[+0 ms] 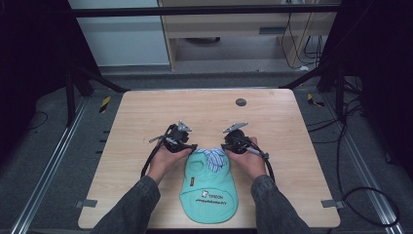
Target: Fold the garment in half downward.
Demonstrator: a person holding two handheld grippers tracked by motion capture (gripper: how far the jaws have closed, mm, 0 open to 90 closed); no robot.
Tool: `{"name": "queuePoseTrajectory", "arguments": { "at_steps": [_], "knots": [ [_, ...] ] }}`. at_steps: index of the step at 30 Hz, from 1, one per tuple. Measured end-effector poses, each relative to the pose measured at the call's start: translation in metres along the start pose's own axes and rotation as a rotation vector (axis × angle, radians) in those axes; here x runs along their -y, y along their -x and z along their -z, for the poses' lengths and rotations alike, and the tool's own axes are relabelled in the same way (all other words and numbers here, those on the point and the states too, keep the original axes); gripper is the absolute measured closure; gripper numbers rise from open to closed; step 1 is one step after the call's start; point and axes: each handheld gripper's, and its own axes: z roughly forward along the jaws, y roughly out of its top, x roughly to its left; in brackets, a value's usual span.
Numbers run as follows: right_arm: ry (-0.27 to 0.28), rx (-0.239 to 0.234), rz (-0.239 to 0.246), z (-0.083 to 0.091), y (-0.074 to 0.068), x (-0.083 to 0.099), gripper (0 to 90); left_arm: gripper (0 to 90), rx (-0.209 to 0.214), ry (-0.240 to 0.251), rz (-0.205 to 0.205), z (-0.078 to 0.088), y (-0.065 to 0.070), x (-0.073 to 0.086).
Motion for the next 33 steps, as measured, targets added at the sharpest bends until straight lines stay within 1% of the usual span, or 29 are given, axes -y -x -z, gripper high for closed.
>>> {"name": "queuePoseTrajectory", "arguments": {
  "at_steps": [1, 2, 4, 5, 6, 7, 8, 11, 12, 13, 15, 16, 18, 23, 25, 27, 30, 33],
  "knots": [
    [-0.007, -0.002, -0.004, -0.001, 0.0, 0.0, 74.3, 48.6, -0.003, -0.013, -0.004, -0.001, 0.001, 0.001],
    [-0.013, 0.0, -0.003, -0.003, 0.0, 0.001, 74.3, 48.6, 0.0, -0.012, 0.001, -0.002, 0.001, 0.001],
    [-0.024, -0.004, -0.004, -0.005, 0.0, 0.002, 74.3, 48.3, 0.005, -0.028, -0.004, -0.004, 0.002, 0.004],
    [-0.027, -0.006, -0.009, -0.005, 0.0, 0.002, 74.1, 48.3, 0.005, -0.028, -0.004, -0.004, 0.002, 0.004],
    [-0.026, -0.006, -0.008, -0.006, -0.001, 0.002, 73.3, 48.4, 0.005, -0.035, -0.006, -0.007, 0.004, 0.007],
    [-0.027, -0.01, -0.01, -0.006, -0.001, 0.002, 72.4, 48.3, 0.005, -0.035, -0.006, -0.007, 0.004, 0.007],
    [-0.031, -0.012, -0.013, -0.006, -0.002, 0.002, 70.7, 48.0, 0.007, -0.046, -0.011, -0.01, 0.004, 0.01],
    [-0.037, -0.028, -0.016, -0.007, -0.004, 0.002, 66.6, 47.7, 0.012, -0.05, -0.001, -0.011, 0.004, 0.012],
    [-0.037, -0.028, -0.016, -0.007, -0.004, 0.002, 66.6, 47.7, 0.011, -0.047, -0.001, -0.012, 0.004, 0.013],
    [-0.05, -0.022, 0.004, -0.009, -0.007, 0.002, 63.7, 47.4, 0.013, -0.047, 0.0, -0.012, 0.004, 0.014],
    [-0.054, -0.022, 0.004, -0.009, -0.007, 0.002, 63.5, 47.4, 0.012, -0.046, -0.002, -0.013, 0.004, 0.014],
    [-0.065, -0.024, -0.002, -0.011, -0.007, 0.003, 61.7, 47.3, 0.008, -0.048, -0.008, -0.013, 0.004, 0.014],
    [-0.073, -0.023, -0.001, -0.013, -0.007, 0.004, 61.0, 46.8, 0.008, -0.043, -0.007, -0.014, 0.005, 0.014],
    [-0.087, -0.029, 0.004, -0.015, -0.008, 0.005, 61.5, 44.9, 0.01, -0.037, -0.012, -0.012, 0.004, 0.014],
    [-0.095, -0.039, -0.017, -0.014, -0.008, 0.005, 63.2, 44.4, 0.018, -0.019, -0.002, -0.009, 0.004, 0.014],
    [-0.088, -0.041, -0.008, -0.014, -0.008, 0.006, 64.9, 43.7, 0.019, -0.02, -0.003, -0.008, 0.004, 0.013],
    [-0.082, -0.044, -0.008, -0.014, -0.008, 0.008, 67.0, 43.6, 0.021, -0.027, 0.005, -0.007, 0.003, 0.014],
    [-0.084, -0.047, -0.005, -0.013, -0.009, 0.008, 70.5, 44.8, 0.034, -0.042, 0.004, -0.009, 0.003, 0.016]
  ]
}}
